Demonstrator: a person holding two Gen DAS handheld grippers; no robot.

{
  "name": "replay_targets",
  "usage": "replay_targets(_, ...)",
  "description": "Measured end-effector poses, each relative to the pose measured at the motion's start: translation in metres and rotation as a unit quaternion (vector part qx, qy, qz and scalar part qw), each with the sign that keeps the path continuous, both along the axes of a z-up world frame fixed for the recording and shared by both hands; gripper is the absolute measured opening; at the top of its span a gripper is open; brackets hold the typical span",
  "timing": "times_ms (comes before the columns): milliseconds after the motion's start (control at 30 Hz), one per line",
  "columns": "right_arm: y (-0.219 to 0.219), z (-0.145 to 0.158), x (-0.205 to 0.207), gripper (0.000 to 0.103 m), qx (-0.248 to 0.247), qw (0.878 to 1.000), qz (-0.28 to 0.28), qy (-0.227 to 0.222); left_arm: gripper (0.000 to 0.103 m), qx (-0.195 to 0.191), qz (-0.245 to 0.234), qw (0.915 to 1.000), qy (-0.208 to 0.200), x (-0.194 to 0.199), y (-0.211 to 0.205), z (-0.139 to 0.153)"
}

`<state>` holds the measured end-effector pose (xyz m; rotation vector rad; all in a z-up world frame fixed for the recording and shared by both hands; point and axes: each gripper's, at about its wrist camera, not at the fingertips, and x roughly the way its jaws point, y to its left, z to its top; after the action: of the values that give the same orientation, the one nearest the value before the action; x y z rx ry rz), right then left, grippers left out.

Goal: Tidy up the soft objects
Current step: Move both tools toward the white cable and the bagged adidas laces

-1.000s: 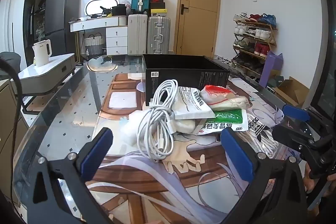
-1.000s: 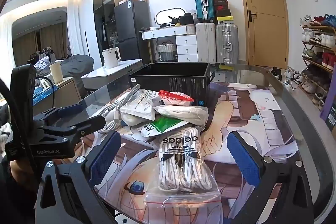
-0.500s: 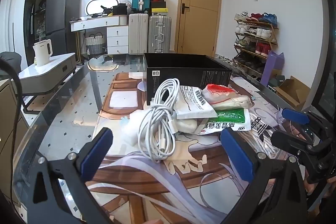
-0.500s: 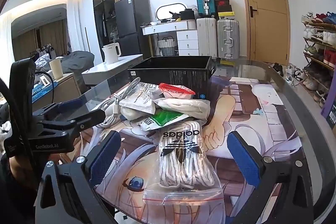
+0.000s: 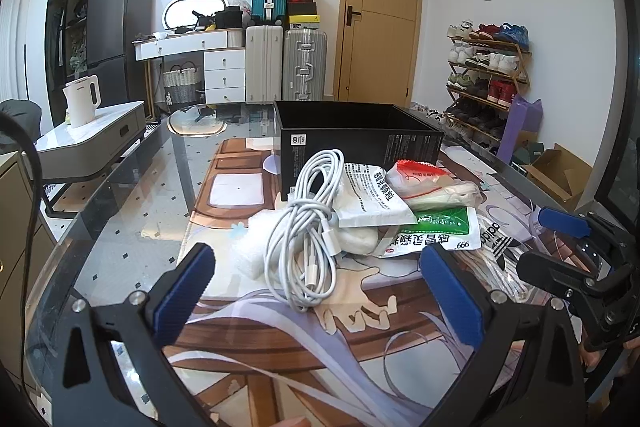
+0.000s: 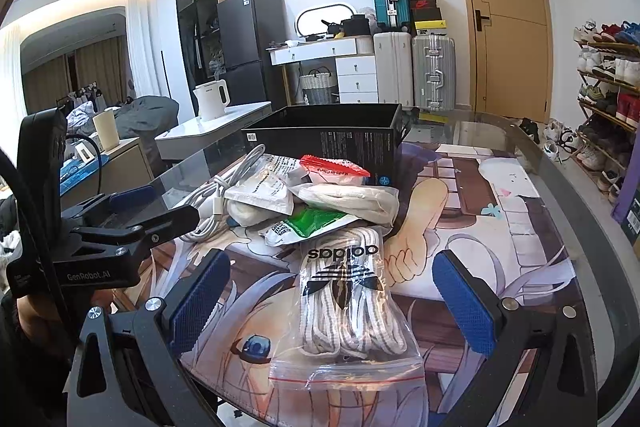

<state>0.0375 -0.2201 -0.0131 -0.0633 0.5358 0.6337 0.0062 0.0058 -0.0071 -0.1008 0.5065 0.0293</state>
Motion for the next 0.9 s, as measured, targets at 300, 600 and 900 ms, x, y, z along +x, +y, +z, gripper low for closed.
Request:
replay_targets(300,-0.0002,0.0004,0.0017,0.103,-0.001,1.000,-0.001,-0.001,0.103,-0.002,0.002,1.0000,-0.002,0.0004,-0.0006,0.0003)
replay_targets(600,-0.0012,0.0018,0.0019,0.103,-0.002,1.000,-0.002,-0.005,0.103,0.000,0.003,1.0000,-0.008,-0.0006,0.0003,0.0025)
replay_targets(900,0.0026,0.0038,0.0016,0.103,-0.011,1.000,0.002,0.000,0.103,0.000,0.007,0.9999,-0.013,-0.0012,0.0000,0.0052)
